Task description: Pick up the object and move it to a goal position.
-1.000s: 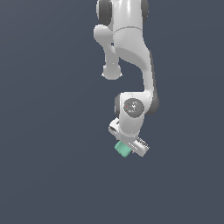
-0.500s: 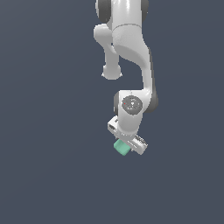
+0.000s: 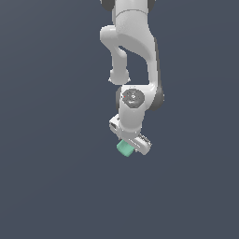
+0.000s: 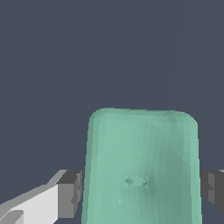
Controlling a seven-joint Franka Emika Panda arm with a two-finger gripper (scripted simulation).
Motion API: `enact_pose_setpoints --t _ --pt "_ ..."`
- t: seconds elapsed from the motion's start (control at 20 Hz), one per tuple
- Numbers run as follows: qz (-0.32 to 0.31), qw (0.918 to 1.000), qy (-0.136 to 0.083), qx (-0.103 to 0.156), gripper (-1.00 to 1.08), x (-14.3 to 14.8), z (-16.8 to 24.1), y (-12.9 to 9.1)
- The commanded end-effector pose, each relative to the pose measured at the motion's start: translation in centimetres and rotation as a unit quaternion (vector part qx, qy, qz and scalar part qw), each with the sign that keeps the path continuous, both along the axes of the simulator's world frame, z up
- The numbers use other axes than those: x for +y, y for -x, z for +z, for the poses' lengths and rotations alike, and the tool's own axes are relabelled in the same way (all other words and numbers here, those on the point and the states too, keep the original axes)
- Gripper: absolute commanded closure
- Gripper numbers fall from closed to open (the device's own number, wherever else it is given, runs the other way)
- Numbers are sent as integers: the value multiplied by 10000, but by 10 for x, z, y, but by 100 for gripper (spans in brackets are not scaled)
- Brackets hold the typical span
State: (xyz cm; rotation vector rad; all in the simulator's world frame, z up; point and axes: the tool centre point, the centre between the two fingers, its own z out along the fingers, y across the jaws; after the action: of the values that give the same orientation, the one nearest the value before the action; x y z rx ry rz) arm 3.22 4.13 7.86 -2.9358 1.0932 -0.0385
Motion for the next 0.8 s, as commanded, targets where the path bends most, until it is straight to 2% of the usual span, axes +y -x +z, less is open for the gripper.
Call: enact_pose_setpoints --t 0.0,0.4,0.75 --pt "5 10000 -3 13 108 -10 12 12" --pt "30 10000 -11 74 108 -44 55 56" --pt "45 9999 -11 112 108 -66 83 82"
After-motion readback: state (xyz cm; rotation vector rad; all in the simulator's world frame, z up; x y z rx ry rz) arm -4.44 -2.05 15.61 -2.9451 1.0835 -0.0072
